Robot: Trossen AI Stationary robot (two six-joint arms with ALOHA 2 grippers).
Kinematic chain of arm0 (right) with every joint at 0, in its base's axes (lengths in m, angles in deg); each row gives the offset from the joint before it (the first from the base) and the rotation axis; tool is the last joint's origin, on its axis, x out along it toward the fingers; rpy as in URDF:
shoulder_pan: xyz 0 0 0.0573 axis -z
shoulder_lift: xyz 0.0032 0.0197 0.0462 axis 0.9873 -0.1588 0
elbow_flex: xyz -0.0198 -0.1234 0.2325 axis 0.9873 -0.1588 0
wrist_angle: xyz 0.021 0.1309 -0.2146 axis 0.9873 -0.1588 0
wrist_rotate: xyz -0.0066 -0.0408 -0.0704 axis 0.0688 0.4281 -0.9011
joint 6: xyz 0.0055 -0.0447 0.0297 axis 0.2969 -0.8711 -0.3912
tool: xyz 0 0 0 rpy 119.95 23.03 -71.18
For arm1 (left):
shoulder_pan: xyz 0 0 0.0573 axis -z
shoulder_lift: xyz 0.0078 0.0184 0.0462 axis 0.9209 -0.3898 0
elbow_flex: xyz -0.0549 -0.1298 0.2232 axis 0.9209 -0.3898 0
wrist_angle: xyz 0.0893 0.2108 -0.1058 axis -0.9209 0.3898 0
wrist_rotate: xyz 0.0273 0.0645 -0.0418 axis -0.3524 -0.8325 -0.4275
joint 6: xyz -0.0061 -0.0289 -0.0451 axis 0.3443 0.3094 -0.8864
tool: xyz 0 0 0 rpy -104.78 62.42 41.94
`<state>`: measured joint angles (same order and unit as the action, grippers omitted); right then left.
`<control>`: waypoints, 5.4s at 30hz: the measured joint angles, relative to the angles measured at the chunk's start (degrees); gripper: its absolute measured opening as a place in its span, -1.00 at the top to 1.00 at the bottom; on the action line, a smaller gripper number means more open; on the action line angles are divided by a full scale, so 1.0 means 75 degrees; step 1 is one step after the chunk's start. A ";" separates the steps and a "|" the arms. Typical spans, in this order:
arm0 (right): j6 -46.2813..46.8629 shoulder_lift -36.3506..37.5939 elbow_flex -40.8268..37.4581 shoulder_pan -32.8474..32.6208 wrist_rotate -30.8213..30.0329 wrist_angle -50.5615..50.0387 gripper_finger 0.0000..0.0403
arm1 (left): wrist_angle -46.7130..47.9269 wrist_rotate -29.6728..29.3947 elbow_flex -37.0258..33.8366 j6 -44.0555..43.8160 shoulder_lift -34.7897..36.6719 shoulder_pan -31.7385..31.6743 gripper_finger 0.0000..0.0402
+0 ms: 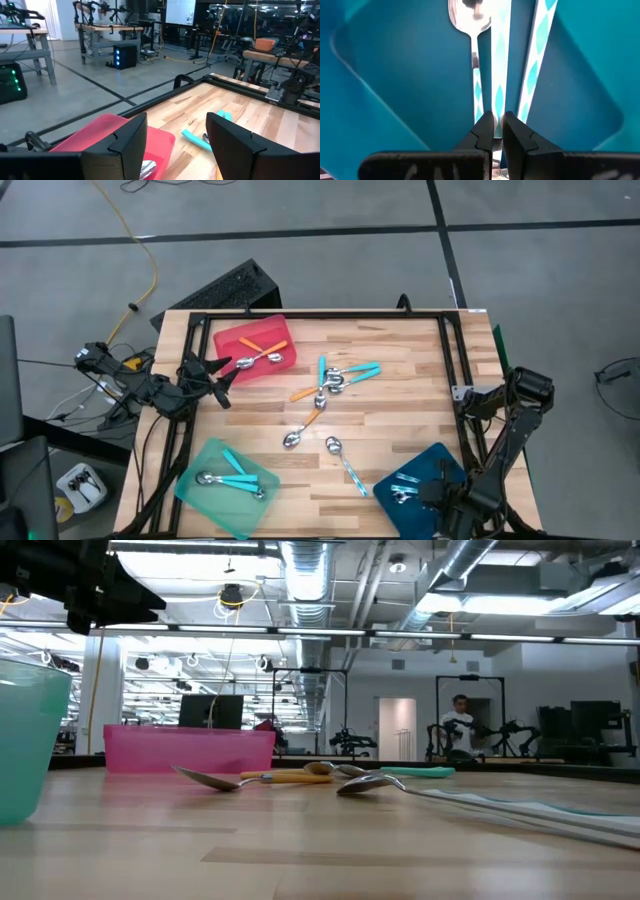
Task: Sort silverware by color (type)
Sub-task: Put the blue patterned spoon into the blue bin, then put the yellow spoon into the pink bin
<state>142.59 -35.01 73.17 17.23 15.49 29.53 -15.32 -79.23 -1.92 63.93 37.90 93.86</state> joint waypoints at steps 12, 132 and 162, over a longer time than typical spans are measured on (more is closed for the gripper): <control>0.0167 0.0006 -0.0504 -0.0202 -0.0172 0.0891 0.78 | 0.0003 -0.0006 0.0000 -0.0045 0.0000 0.0000 0.06; -0.0388 0.0108 0.1202 0.0947 0.0148 -0.1333 0.05 | -0.0026 -0.0030 0.0000 0.0009 -0.0003 -0.0002 0.06; -0.9295 0.0121 0.3253 0.5526 -0.0879 0.0561 0.05 | 0.0290 0.0368 0.0000 0.0009 0.0000 0.0000 0.06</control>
<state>72.87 -34.10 97.57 58.67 8.90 33.74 -13.14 -76.47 -1.92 64.00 37.90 93.86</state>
